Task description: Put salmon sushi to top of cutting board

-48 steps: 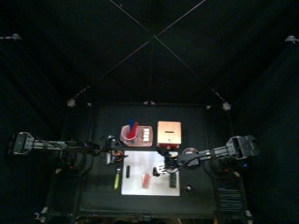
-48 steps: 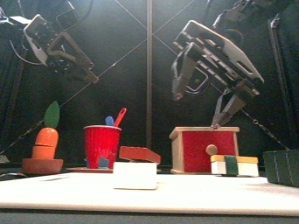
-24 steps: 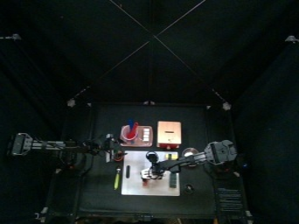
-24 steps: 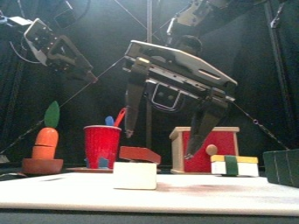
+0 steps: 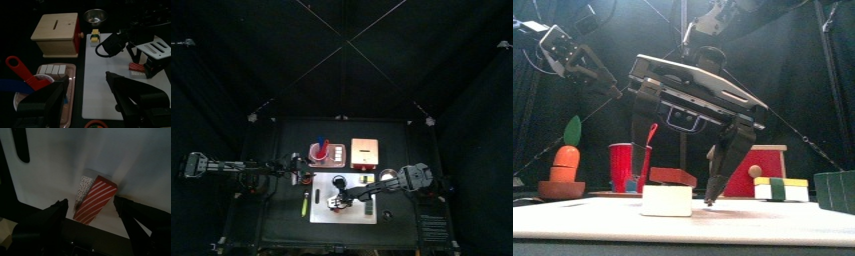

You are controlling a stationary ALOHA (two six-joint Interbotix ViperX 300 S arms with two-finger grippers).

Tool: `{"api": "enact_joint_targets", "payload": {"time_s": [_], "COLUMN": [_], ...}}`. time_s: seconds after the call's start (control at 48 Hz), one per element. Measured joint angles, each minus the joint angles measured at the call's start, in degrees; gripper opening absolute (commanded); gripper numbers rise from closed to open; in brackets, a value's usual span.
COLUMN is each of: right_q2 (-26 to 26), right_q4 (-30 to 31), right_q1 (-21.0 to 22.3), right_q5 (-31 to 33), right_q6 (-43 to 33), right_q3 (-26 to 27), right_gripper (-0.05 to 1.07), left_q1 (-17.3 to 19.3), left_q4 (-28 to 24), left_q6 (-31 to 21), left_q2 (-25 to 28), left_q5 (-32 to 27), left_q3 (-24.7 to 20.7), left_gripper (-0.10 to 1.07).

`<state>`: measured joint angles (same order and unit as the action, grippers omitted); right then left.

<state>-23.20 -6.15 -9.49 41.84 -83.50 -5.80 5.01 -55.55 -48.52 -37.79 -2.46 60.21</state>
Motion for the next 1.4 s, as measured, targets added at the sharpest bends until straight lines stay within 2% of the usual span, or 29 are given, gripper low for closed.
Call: {"api": "enact_joint_targets", "payload": {"time_s": [0.208,0.375,0.5,0.812,1.0,1.229,1.396], "right_q2": [-2.1,-3.4,-4.3,-5.5,-5.5,-2.7,1.1], "right_q4": [1.4,2.0,2.4,4.3,6.8,6.9,5.8], "right_q1": [0.1,0.0,0.0,0.0,-0.1,0.0,0.4], "right_q5": [3.3,4.9,6.9,11.2,12.5,13.4,13.6], "right_q6": [-0.1,-0.2,-0.2,-1.7,-2.3,3.6,12.9], "right_q3": [2.6,5.1,6.4,9.1,9.1,7.6,5.8], "right_gripper": [1.01,1.00,0.92,0.63,0.61,0.61,0.61], "left_q1": [0.1,0.1,0.2,0.2,0.1,0.2,0.2], "left_q4": [-2.9,-3.2,-3.2,-3.3,-3.3,-2.7,-2.0], "left_q6": [0.7,0.8,0.8,0.8,0.8,0.8,0.8], "left_q2": [-0.6,-1.2,-1.6,-2.8,-3.0,-3.0,-3.0], "left_q5": [0.0,-0.1,-0.7,-1.1,-1.1,-1.2,-1.2], "left_q3": [0.0,0.0,0.2,0.4,0.4,0.4,0.4], "left_gripper": [0.94,0.94,0.94,0.94,0.94,0.94,0.94]}}
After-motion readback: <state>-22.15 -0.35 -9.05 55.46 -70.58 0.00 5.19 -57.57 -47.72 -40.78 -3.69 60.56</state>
